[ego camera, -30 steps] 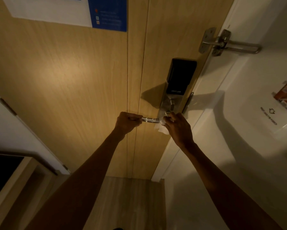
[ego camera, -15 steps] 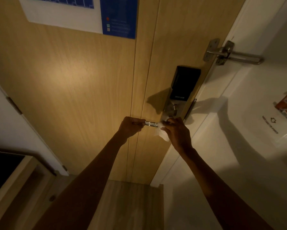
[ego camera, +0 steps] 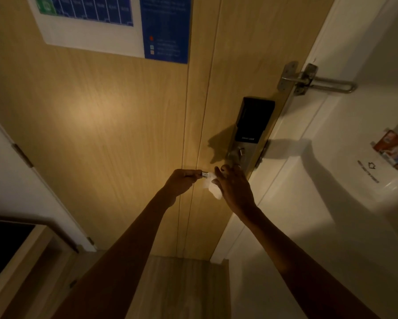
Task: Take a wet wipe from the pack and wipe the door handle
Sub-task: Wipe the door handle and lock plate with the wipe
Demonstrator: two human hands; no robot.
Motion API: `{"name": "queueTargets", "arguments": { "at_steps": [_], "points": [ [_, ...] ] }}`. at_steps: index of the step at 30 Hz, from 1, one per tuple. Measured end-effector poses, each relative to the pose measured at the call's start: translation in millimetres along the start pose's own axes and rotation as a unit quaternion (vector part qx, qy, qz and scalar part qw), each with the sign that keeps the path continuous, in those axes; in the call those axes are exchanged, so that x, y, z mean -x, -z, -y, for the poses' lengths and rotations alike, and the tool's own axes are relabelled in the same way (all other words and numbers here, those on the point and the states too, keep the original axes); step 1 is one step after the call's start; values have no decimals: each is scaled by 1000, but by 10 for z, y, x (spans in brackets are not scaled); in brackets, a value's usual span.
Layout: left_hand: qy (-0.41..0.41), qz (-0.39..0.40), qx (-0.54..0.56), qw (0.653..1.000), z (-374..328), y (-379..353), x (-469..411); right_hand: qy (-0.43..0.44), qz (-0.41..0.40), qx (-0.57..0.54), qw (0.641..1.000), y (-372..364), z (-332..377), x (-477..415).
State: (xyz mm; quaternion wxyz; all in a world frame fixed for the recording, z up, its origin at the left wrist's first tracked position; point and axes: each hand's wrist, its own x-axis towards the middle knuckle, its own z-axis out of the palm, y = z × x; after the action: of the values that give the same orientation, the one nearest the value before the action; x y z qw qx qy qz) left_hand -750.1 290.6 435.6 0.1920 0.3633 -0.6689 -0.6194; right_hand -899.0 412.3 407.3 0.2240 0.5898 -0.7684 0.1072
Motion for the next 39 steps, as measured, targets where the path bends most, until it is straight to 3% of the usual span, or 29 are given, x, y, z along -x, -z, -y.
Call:
{"name": "queueTargets", "arguments": {
  "at_steps": [7,17,23,29,35,39],
  "points": [
    [17,-8,6,1000,5,-7,5,-32,-20,-13,999,31,64,25],
    [25,-24,42,999,58,-35,-28,26,-43,-28,998,77,55,-57],
    [31,-29,47,998,52,-41,-30,-94,-59,-166,980,114,16,-30],
    [44,-30,52,997,50,-68,-9,-17,-64,-24,997,-126,64,10],
    [50,-34,46,997,42,-62,-26,67,-92,50,992,-186,-120,20],
    [53,-38,47,997,60,-72,-40,41,-92,50,994,-179,-170,71]
  ]
}}
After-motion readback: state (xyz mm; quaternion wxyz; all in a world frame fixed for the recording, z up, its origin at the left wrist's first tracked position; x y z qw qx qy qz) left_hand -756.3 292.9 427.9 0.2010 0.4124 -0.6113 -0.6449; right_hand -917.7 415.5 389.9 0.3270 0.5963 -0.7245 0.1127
